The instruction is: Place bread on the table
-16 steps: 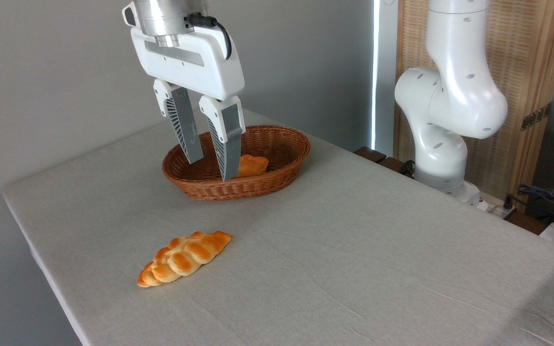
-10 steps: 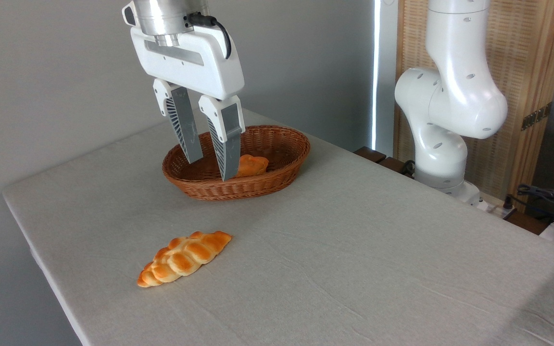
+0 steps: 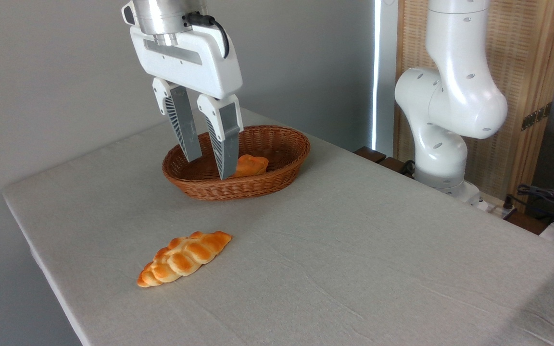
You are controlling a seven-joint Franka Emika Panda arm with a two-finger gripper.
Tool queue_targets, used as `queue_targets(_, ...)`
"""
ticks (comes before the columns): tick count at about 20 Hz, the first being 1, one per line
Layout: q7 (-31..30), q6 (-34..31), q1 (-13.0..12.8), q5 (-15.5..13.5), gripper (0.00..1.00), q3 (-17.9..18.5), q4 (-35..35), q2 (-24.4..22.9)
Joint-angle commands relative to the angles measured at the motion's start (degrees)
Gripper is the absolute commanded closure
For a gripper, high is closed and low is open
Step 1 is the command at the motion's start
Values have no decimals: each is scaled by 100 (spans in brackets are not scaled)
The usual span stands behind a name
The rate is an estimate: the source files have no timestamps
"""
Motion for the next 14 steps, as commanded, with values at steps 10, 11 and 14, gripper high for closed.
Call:
queue_targets(10,-74,352,-1006,-104,0,-5,-1409,-1031)
queue_targets(11,-74,404,-1147,-104,0,12,-1585,-1171)
queue_targets(14,-65,632,-1542,-217,0,12,-2155,-1479)
